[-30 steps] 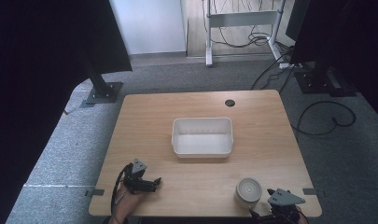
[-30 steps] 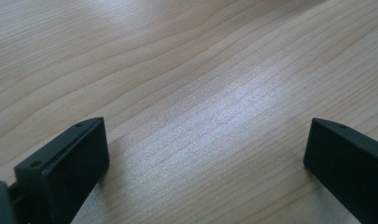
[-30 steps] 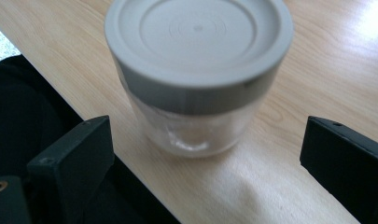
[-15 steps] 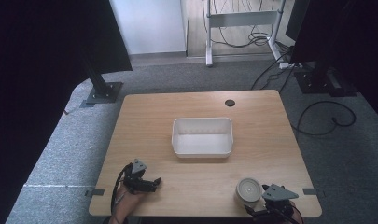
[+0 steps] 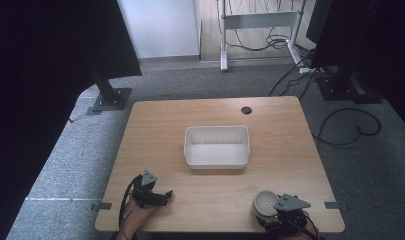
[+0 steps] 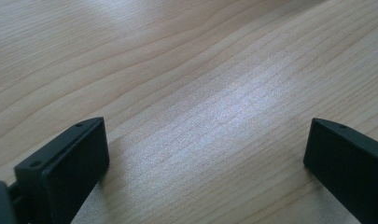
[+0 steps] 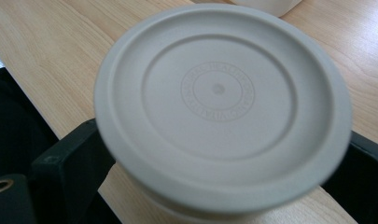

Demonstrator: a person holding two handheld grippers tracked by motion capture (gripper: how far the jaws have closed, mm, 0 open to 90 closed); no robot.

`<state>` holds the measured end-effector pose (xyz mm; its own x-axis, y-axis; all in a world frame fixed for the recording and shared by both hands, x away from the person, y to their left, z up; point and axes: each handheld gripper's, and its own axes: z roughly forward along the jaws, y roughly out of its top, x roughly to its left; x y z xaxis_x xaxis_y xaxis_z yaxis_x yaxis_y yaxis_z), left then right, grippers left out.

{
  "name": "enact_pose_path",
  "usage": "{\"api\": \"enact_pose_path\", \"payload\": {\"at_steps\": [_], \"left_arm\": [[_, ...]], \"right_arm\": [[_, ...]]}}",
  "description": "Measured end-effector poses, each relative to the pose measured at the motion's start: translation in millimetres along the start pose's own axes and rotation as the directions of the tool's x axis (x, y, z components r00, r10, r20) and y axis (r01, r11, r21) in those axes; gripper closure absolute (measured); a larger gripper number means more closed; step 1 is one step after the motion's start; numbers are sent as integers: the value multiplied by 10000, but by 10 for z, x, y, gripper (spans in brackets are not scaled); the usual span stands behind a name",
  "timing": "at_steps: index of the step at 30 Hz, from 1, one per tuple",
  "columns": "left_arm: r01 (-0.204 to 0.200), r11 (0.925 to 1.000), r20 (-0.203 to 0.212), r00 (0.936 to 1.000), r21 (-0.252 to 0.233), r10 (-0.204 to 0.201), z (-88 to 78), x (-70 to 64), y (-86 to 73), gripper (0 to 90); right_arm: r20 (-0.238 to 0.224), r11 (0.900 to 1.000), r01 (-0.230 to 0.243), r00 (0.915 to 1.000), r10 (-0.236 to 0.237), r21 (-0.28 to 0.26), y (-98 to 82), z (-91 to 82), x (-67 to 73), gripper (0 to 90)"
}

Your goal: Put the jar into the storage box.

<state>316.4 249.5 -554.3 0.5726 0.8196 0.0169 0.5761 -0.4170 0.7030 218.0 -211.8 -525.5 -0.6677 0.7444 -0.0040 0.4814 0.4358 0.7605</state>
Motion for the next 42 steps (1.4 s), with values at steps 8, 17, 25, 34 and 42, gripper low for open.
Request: {"api": "enact_pose_path", "payload": {"at_steps": [8, 17, 25, 34, 42], "left_arm": [[-2, 10000, 0, 10000, 2, 2, 0, 0, 0, 0], [-1, 10000, 0, 10000, 2, 1, 0, 0, 0, 0], [1, 10000, 1, 10000, 0, -1, 0, 0, 0, 0], [0, 10000, 1, 10000, 0, 0, 0, 0, 0, 0], [-2, 10000, 2, 10000, 3, 2, 0, 0, 0, 0]], "right_arm": [[-19, 10000, -14, 10000, 15, 47, 30, 88, -10, 86], [411, 9998, -107, 9991, 99, 188, 62, 95, 45, 94], [388, 9998, -12, 9992, 5, 181, 148, 118, 53, 94], [300, 10000, -19, 9995, 18, 36, 249, 147, 12, 94], [223, 10000, -13, 9998, 13, 2, 324, 189, -8, 94]]}}
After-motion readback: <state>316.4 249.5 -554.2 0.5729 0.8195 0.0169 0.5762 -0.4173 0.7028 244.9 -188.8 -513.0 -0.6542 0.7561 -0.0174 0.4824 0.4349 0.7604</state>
